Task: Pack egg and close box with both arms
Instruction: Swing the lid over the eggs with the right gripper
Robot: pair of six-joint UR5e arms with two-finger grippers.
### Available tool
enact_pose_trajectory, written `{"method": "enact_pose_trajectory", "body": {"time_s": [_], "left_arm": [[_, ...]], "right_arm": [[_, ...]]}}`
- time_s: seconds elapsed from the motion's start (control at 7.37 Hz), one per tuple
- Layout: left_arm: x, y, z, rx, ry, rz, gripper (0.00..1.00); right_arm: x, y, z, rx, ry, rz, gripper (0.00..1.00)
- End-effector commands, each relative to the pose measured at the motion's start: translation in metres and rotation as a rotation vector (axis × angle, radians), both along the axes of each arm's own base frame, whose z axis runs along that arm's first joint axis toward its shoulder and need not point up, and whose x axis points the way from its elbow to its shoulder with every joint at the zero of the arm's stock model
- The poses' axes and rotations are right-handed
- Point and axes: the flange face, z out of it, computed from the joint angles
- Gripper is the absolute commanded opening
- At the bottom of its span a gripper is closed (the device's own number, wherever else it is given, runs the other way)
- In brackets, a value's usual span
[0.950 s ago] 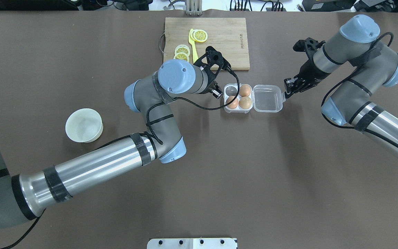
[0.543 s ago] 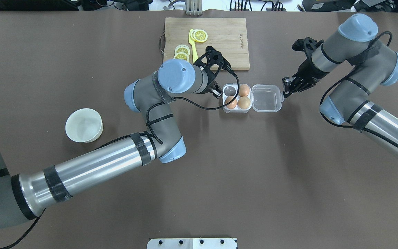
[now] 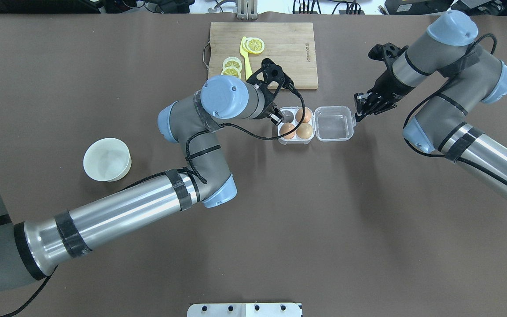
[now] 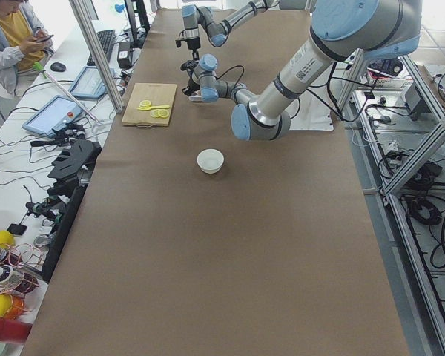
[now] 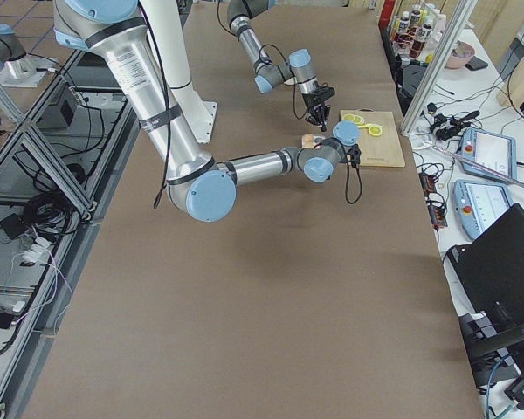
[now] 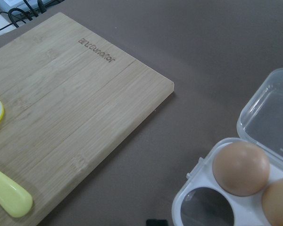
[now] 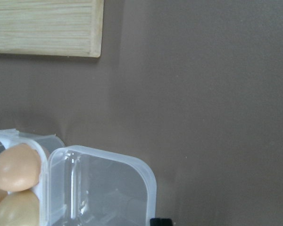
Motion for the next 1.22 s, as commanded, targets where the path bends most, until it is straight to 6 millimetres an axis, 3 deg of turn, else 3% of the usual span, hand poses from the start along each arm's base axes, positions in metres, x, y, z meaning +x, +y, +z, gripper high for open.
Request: {"method": "enact_pose_trajectory", "body": {"time_s": [0.0,0.14,0.27,1.09], "left_arm": [[-0.011,-0.005,0.007,0.003,0.001,-0.011,0.00],[-0.025,-0.010,0.017,0.016,-0.007,-0.016,0.00],[-0.025,-0.008,0.026,0.028,-0.024,-0.011,0.00],[0.007,0.023,0.031,0.005,-0.027,0.004,0.00]], "right_arm": [[0.007,-0.008,-0.017,-0.039,-0.026,0.013,0.00],[0.008,-0.011,-0.023,-0.043,-0.030,0.021,0.00],[0.009,-0.013,-0.026,-0.053,-0.031,0.029,0.00],[0.005,-0.020,-0.059,-0.090,-0.058,0.048,0.00]]}}
